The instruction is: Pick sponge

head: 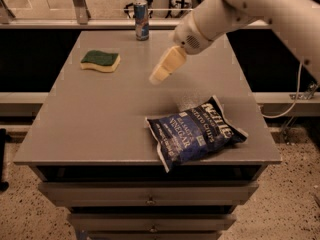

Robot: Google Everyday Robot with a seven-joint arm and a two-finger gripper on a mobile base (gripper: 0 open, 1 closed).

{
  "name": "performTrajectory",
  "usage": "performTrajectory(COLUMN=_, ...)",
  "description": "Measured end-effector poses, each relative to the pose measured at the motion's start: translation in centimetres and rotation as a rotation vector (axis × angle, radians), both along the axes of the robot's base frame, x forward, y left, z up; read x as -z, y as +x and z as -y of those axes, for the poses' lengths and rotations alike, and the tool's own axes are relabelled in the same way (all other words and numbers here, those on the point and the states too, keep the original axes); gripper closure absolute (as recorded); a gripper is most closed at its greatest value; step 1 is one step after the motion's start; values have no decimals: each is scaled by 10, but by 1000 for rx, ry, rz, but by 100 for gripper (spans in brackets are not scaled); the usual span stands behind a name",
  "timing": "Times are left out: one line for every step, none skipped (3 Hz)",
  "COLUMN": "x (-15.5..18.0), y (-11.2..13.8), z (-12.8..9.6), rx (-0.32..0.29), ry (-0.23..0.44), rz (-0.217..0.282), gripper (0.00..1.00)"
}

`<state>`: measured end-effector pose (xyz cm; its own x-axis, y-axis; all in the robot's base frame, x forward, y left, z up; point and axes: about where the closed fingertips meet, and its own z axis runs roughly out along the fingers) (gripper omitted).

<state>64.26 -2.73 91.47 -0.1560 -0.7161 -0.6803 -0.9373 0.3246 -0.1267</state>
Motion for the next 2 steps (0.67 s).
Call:
performTrajectory(x=11, y=44, z=-40, rx=10, ry=87, rz=-4, gripper=0)
performTrajectory(x=23, y=77, z=-82, rx=14, ry=157, rz=-13, gripper=0)
